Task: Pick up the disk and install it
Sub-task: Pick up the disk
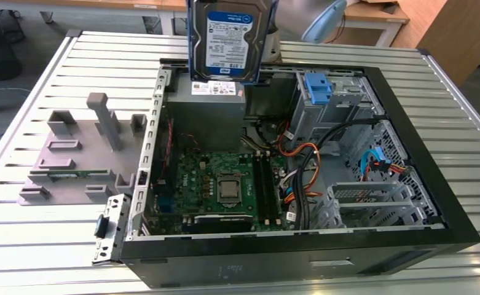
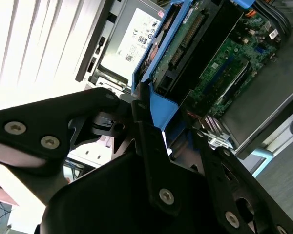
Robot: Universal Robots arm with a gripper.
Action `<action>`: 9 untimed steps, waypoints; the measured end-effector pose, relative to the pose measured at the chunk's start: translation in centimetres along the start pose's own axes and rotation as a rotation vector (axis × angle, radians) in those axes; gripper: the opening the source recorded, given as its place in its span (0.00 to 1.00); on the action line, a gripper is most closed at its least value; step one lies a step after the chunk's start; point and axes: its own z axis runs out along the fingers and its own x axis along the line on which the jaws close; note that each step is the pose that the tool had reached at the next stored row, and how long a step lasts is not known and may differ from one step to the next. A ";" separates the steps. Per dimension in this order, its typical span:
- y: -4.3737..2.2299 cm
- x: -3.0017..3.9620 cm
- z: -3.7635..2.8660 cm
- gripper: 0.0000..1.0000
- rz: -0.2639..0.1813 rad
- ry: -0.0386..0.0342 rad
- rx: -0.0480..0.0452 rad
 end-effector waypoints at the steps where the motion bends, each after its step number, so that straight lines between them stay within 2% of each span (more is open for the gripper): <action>1: 0.00 0.22 0.00 0.36 0.000 -0.0001 0.0000; 9: -0.03 1.91 -0.03 0.36 0.000 0.0001 -0.0001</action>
